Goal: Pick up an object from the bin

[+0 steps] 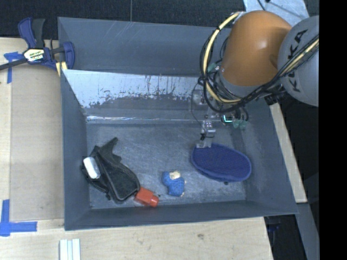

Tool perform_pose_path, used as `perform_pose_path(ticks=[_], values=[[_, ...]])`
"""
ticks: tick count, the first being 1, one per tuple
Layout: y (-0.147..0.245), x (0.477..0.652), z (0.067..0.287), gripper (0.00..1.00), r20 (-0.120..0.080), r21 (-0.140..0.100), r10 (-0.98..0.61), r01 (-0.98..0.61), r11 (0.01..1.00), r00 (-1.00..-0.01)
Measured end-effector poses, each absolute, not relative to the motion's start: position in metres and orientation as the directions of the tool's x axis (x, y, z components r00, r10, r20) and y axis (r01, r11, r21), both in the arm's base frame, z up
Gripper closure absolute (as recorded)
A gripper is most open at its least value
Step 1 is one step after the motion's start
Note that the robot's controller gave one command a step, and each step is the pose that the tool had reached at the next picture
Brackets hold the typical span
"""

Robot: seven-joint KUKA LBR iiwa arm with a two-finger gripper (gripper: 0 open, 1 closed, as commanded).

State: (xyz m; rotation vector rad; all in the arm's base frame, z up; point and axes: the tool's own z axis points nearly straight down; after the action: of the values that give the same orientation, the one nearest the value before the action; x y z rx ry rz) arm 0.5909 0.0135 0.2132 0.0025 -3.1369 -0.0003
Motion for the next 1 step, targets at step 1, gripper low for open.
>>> perform_pose_path(ticks=[1], values=[[-0.0464,0.5710,0.0854,0.00,0.005,0.000,0.074,0.074,0.997,-0.997]])
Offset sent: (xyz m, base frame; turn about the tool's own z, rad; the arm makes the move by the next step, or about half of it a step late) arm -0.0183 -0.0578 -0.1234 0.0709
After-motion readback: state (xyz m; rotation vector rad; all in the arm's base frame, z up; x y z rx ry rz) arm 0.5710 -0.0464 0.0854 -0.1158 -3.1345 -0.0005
